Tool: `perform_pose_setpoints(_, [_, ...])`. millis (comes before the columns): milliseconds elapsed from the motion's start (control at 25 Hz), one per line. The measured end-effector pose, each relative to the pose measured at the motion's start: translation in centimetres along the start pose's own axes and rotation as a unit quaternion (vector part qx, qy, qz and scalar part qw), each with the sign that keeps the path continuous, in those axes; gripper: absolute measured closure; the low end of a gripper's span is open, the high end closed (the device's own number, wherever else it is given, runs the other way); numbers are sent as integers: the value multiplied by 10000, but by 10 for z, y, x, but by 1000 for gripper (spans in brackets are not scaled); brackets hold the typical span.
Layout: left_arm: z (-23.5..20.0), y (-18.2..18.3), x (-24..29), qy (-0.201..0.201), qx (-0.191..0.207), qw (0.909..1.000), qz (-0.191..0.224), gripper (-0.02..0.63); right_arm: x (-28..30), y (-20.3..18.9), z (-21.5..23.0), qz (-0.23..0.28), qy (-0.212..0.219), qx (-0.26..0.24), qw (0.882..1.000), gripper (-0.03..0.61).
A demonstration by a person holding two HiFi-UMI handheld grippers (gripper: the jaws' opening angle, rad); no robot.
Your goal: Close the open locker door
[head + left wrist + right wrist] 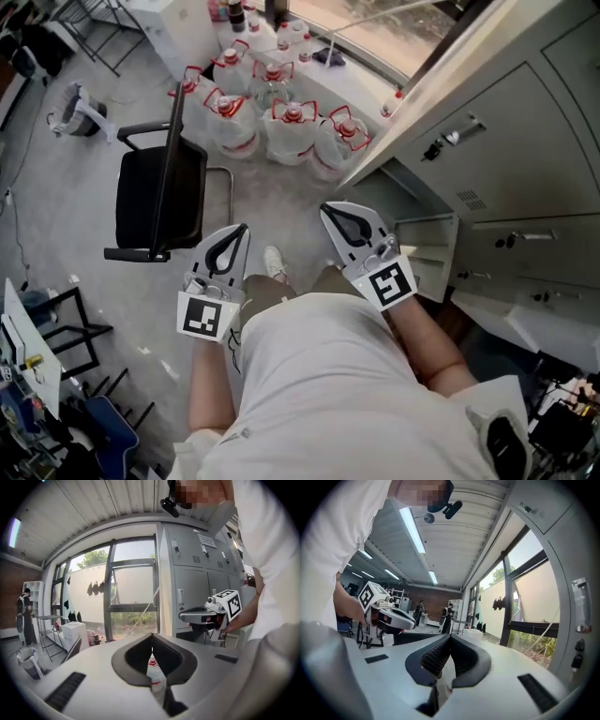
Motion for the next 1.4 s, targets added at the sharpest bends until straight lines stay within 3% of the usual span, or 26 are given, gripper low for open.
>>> perform_pose_setpoints(160, [-15,1,31,-794,45,9968,50,609,2,0,16,-142,-720,48,9973,568])
perform_pose_setpoints(320, [-10,0,64,-1666,84,9860,56,609,-18,-3,30,-349,-1579,-11,9868,568])
perform_pose_setpoints(600, [35,1,109,-2845,227,9584,4,609,-86,-12,43,-595,-2816,5,9577,568])
perform_pose_setpoints(840, [104,6,132,-3872,446,9209,-47,609,-170,-19,32,-835,-3962,165,9142,568])
perform_pose_setpoints(1280, [226,4,138,-4834,758,8716,-310,609,-304,-54,-8,-1448,-4936,493,8562,568])
perform_pose_setpoints(1400, [253,1,136,-4936,861,8645,-410,609,-335,-70,-16,-1530,-5101,673,8437,567])
Point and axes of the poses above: the fingertips, and each gripper's own axes: x forward along the fingers, z to its right, y out of its top, the point moved 3 cm from there along -x, backward along the fingers, and after that the axes turned 4 degrees about z, right-handed, at the moved point
